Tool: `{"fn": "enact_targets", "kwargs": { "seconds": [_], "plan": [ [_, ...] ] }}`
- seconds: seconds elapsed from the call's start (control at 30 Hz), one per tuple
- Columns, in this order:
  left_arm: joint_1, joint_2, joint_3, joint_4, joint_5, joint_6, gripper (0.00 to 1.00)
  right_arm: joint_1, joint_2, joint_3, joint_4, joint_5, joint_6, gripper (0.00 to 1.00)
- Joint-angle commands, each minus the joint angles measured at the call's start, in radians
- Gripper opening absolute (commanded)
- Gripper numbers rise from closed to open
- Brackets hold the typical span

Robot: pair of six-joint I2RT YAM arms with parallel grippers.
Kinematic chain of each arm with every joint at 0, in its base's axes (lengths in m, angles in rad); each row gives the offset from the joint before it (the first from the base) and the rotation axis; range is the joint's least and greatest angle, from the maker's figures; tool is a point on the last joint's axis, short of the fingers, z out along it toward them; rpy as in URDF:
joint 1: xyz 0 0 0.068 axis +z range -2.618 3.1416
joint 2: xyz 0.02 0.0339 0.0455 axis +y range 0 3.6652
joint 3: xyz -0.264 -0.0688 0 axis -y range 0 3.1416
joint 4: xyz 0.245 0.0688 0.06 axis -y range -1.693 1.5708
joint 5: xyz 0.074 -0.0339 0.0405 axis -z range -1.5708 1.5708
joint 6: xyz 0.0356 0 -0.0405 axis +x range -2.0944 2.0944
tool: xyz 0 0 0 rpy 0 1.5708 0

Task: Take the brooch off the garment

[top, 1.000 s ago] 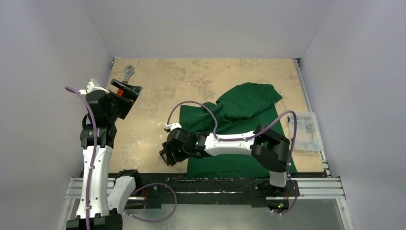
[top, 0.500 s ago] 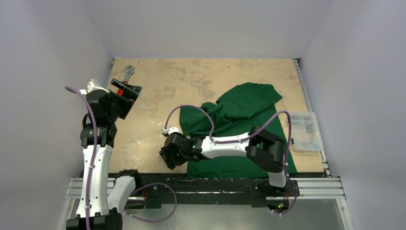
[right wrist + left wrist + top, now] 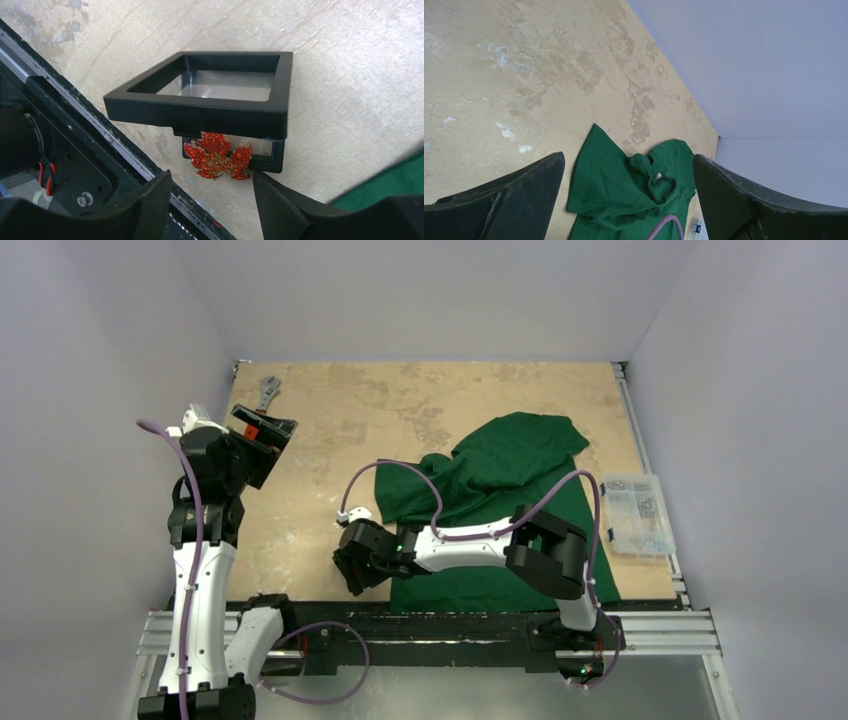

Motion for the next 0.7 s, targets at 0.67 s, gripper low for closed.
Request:
{"fn": "enact_targets", "kwargs": {
  "seconds": [0.67],
  "plan": [
    [0.009,0.002,0.005,0.040,0.005,-0.015,1.00,0.019,0.056,0.044,-0.051,0.112,-0.024,0.41]
  ]
}}
